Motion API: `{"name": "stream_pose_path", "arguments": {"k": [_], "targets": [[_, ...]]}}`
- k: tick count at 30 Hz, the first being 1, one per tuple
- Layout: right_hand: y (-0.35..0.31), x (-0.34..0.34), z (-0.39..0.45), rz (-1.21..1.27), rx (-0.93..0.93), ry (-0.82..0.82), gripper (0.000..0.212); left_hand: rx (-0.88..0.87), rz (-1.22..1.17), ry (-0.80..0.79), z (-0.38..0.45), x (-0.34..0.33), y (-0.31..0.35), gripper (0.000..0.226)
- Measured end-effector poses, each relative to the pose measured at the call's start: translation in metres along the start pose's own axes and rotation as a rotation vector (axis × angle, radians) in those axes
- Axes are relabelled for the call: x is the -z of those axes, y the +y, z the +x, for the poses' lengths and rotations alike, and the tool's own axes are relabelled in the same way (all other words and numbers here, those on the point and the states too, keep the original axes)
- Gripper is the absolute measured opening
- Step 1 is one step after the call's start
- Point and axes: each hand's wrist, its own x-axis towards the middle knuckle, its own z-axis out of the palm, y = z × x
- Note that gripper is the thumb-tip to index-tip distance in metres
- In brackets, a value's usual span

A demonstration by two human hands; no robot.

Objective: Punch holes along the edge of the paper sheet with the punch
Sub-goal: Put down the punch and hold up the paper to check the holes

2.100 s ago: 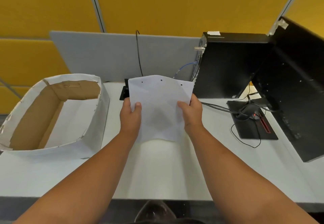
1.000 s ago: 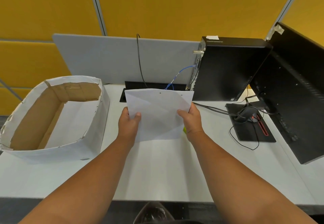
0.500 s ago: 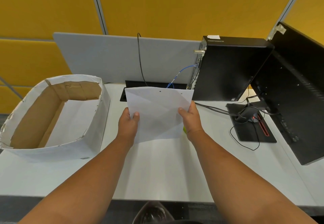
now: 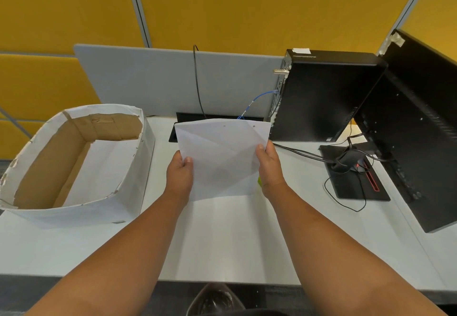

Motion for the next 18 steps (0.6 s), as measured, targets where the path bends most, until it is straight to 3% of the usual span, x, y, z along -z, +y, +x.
{"name": "stream_pose_path", "arguments": {"k": [7,13,18], "targets": [[0.0014,0.0013,-0.0009,-0.051,0.010,0.004,0.024,-0.001,0.001,0.009,-0.0032,-0.0005,0.0017,0.026],[0.0015,0.0007,-0.0015,-0.102,0.020,0.020,0.041,0.002,-0.001,0.011,-0.0056,-0.0004,0.0027,0.025],[0.0010,0.0019,-0.0027,-0.149,0.014,0.022,0.035,0.011,0.015,0.010,-0.0058,-0.0003,0.0018,0.023]]}}
